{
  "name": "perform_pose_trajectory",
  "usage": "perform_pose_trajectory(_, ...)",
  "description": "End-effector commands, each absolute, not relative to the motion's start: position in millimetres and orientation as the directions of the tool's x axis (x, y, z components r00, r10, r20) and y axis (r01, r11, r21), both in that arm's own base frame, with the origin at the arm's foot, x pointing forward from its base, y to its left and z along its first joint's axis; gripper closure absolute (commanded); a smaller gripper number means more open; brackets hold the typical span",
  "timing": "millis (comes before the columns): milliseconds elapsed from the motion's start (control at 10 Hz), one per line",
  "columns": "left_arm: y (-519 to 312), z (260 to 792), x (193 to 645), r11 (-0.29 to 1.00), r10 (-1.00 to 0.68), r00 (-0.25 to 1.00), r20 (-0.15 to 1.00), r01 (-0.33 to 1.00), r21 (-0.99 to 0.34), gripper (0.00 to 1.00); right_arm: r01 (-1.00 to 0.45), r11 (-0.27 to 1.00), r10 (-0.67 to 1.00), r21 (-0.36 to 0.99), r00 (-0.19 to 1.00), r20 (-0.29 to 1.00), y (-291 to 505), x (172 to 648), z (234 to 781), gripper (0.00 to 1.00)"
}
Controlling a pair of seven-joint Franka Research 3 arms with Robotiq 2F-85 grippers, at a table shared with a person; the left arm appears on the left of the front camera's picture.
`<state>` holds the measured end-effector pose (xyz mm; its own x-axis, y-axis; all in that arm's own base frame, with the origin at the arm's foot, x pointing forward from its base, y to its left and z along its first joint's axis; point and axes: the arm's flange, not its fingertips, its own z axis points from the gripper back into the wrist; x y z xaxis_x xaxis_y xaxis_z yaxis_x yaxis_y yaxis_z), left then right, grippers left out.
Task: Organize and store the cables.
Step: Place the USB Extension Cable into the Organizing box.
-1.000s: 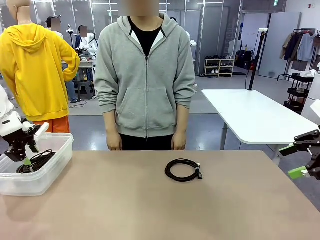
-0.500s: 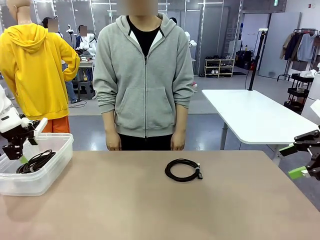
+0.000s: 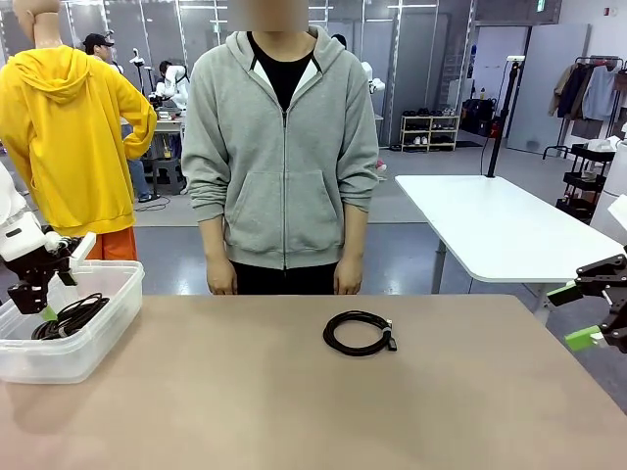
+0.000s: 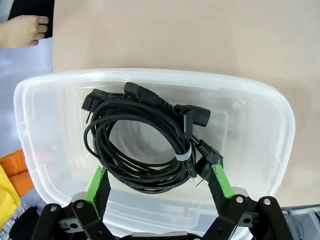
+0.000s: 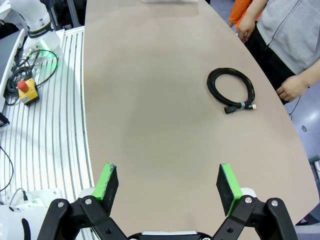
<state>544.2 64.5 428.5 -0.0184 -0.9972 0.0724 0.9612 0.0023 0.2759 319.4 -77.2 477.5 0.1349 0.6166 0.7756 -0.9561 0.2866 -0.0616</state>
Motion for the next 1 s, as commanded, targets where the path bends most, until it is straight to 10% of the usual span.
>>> perform_pose_trajectory(0, 67.9, 427.8, 544.4, -0.012, -0.997, -0.032, 0.067, 0.961, 0.276, 0.00, -0.956, 0.285, 0.608, -0.064, 0.128, 0.784, -76.7, 320.8, 479.0, 0.00)
perform_pose_trajectory(900, 64.6, 428.5, 544.2, 0.002, -0.997, -0.018, 0.072, 0.961, 0.276, 0.00, -0.956, 0.285, 0.608, -0.064, 0.128, 0.784, -76.7, 320.8, 479.0, 0.00)
